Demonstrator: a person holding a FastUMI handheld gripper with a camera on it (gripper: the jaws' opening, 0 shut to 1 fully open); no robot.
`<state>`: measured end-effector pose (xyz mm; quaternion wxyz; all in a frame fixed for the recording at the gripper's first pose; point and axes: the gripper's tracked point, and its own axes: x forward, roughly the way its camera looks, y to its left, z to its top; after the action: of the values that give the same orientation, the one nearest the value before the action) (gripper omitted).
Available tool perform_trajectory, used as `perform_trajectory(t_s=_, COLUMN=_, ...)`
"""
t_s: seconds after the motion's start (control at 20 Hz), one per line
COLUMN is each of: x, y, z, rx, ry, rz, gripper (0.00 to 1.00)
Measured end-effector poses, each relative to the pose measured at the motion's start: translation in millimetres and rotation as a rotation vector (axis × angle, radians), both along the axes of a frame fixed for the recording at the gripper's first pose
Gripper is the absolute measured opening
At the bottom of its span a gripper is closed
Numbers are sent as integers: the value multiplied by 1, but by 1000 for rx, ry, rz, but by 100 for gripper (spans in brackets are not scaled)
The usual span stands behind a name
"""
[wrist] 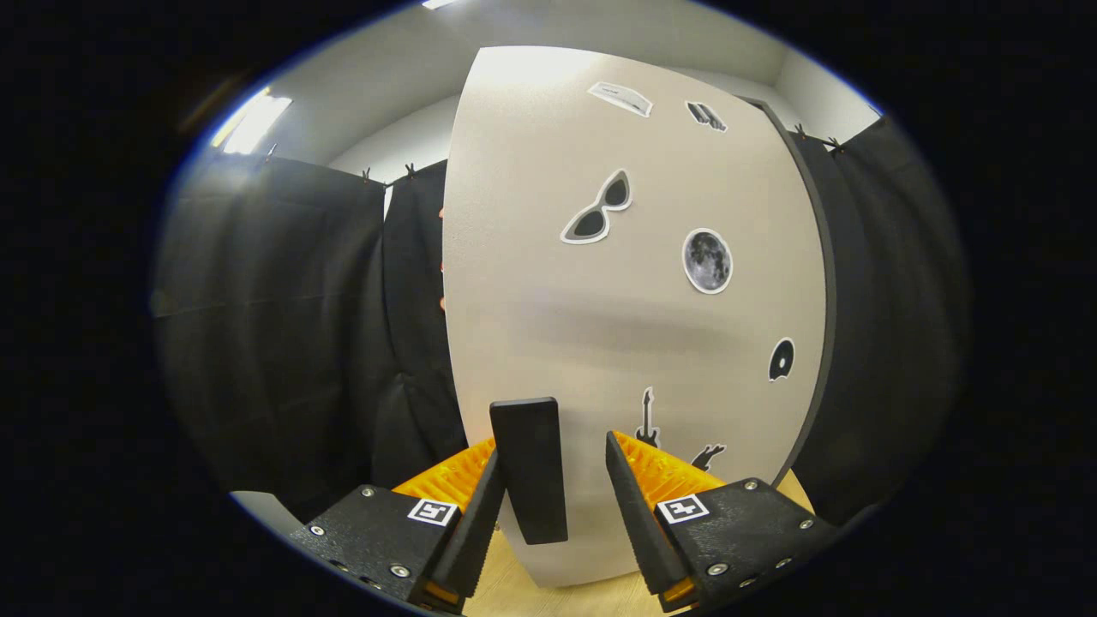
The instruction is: Open the shoe cabinet door, grab the shoes and put them into the shoe cabinet, then close the shoe cabinet door.
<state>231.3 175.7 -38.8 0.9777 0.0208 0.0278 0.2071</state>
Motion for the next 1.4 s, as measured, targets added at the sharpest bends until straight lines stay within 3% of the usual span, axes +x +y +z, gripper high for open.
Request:
perform_trajectory(t_s=0.35, x=34, y=22, z=-1, rx=7, ry=9, rz=8, gripper=70)
perform_trajectory(t_s=0.75, x=64, y=38, z=1, rx=-43, ry=-23, rz=-95, gripper=72)
perform_trajectory(t_s=1.4, x=73, y=39, z=-4, rx=0, ry=-7, rz=-148, gripper=75)
